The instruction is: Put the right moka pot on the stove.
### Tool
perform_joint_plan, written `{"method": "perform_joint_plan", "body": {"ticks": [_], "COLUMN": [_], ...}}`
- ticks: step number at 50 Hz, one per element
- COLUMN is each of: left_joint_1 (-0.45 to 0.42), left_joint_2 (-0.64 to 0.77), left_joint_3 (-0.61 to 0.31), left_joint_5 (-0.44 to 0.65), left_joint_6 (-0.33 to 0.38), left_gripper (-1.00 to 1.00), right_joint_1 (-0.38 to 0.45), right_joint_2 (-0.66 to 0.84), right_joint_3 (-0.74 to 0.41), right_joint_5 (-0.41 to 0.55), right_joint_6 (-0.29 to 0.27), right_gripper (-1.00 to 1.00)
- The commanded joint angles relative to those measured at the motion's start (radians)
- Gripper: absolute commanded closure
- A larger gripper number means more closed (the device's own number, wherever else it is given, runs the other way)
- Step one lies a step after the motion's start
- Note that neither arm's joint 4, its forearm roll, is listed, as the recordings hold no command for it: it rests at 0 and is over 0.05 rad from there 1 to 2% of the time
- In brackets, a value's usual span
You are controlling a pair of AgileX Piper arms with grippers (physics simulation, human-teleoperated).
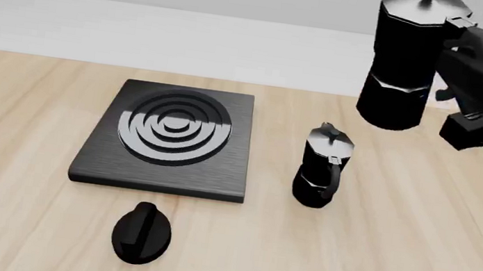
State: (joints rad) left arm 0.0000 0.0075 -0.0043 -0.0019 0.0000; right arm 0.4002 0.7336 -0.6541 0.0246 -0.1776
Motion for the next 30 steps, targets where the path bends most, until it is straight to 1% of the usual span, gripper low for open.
{"method": "perform_joint_plan", "body": {"ticks": [1, 5, 7, 8, 10, 11, 18, 19, 30], "left_joint_1": [0.0, 0.0, 0.0, 0.0, 0.0, 0.0, 0.0, 0.0, 0.0], "left_joint_2": [0.0, 0.0, 0.0, 0.0, 0.0, 0.0, 0.0, 0.0, 0.0], "left_joint_3": [0.0, 0.0, 0.0, 0.0, 0.0, 0.0, 0.0, 0.0, 0.0], "left_joint_5": [0.0, 0.0, 0.0, 0.0, 0.0, 0.0, 0.0, 0.0, 0.0], "left_joint_6": [0.0, 0.0, 0.0, 0.0, 0.0, 0.0, 0.0, 0.0, 0.0], "left_gripper": [-1.0, -1.0, -1.0, -1.0, -1.0, -1.0, -1.0, -1.0, -1.0], "right_joint_1": [0.07, 0.084, 0.093, 0.092, 0.095, 0.118, 0.147, 0.163, 0.196], "right_joint_2": [0.162, 0.196, 0.217, 0.232, 0.253, 0.32, 0.401, 0.447, 0.545], "right_joint_3": [-0.074, -0.086, -0.09, -0.091, -0.091, -0.104, -0.138, -0.163, -0.2], "right_joint_5": [-0.137, -0.163, -0.195, -0.209, -0.233, -0.279, -0.322, -0.341, -0.39], "right_joint_6": [-0.002, -0.002, 0.007, -0.004, -0.004, -0.016, -0.026, -0.032, -0.031], "right_gripper": [1.0, 1.0, 1.0, 1.0, 1.0, 1.0, 1.0, 1.0, 1.0]}}
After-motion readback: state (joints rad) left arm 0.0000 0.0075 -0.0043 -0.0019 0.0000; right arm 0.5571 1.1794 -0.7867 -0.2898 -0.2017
